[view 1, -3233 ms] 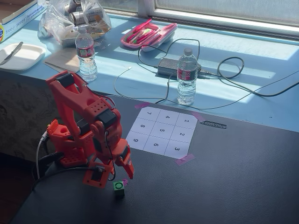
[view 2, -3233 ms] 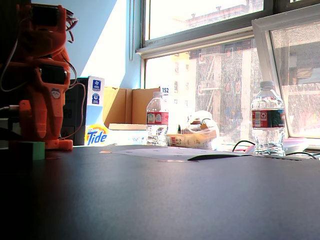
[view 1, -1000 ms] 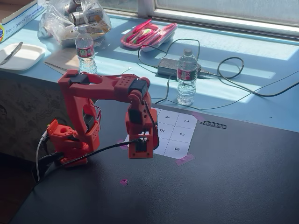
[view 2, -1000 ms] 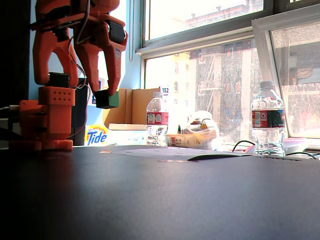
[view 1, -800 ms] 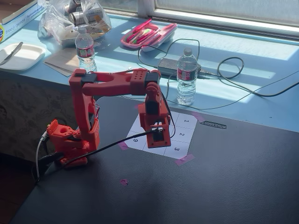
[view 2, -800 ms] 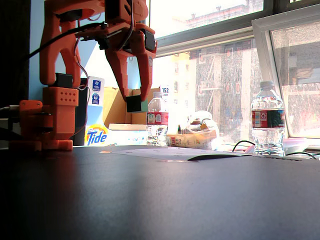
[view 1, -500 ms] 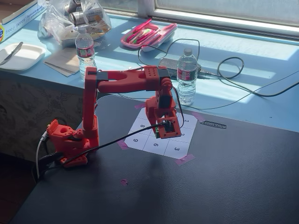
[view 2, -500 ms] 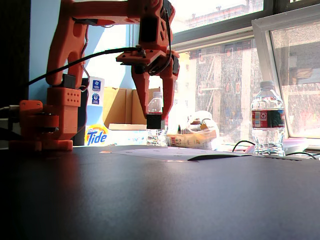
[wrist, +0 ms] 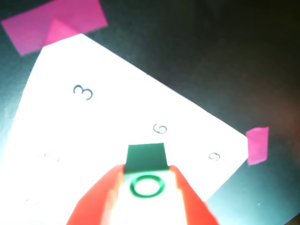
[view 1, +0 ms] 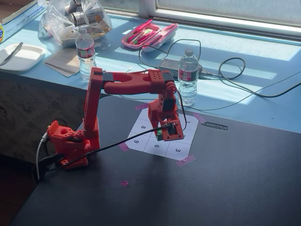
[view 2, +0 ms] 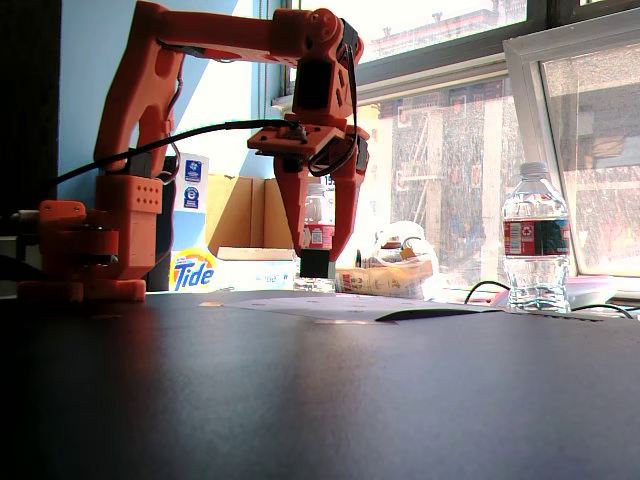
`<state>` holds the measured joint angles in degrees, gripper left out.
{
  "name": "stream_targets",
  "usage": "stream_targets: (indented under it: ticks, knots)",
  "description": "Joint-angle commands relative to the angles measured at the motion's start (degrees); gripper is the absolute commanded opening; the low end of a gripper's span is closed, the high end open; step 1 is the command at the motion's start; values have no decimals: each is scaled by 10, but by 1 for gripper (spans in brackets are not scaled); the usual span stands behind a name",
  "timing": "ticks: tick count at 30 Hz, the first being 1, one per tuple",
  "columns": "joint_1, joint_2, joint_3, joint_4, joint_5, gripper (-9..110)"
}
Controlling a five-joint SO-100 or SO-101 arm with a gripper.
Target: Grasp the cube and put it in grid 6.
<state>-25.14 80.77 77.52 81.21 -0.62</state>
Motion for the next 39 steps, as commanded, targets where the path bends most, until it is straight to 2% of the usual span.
stream_targets:
  ticks: [1,11,17,20,24,25,26,27,28,33,39]
  knots:
    - [4,2,1,5,-20,3]
    - [8,4,12,27,-69,25]
    - [18,20,-6,40,-74,29]
    - [35,49,-45,64,-75,25]
    - [87,150,-62,62,-75,2]
    - [105,175,-67,62,-79,0]
    - [124,193,-72,68,-89,0]
    - [216,249,-77,87,-141,0]
    - [261,276,-57,75,-163,0]
    - [351,380,93,-53,-192,0]
    - [396,482,307,-225,-197,0]
